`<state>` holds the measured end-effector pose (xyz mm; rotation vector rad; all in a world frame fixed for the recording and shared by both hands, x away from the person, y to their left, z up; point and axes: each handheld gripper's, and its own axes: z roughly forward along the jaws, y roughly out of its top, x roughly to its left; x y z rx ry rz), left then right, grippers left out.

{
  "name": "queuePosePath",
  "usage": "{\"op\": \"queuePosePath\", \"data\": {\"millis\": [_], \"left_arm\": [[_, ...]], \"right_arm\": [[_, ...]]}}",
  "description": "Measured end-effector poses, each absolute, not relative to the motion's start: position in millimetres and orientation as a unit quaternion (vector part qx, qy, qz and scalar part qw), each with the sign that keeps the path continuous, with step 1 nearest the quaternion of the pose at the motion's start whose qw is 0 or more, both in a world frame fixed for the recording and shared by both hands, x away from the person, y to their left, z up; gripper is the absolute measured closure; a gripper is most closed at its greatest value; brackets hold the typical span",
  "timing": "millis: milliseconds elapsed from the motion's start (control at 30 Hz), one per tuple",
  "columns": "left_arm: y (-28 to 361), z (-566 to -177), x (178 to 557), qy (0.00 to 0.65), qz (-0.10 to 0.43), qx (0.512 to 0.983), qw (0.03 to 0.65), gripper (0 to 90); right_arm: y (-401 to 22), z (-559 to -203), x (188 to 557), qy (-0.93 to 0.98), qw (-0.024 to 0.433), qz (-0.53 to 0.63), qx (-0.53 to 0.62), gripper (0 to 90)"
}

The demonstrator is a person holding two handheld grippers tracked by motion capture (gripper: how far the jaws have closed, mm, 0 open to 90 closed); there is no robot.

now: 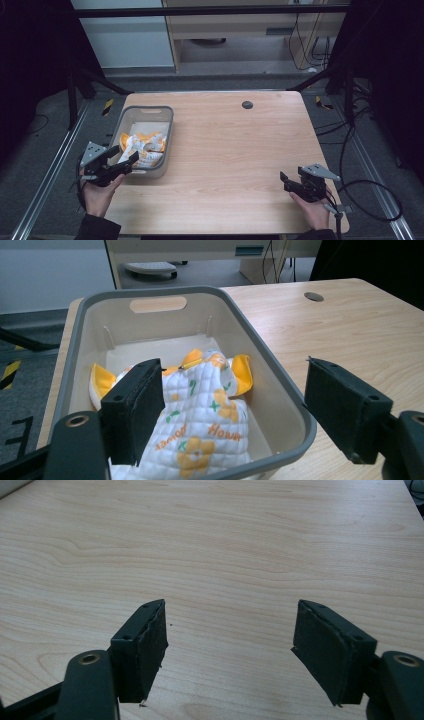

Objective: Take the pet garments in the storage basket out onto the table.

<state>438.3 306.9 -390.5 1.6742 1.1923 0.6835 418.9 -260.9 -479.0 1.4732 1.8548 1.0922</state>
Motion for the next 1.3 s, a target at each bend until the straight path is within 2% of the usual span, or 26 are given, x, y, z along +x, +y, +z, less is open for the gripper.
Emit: {"op": "queuePosePath", "data": {"millis": [1300], "left_arm": [[303, -373, 485, 0.495, 0.256, 0.727, 0.401, 23.2]], "right_arm": [[-261, -480, 421, 0.690, 0.259, 0.404, 0.541, 28.6]]}}
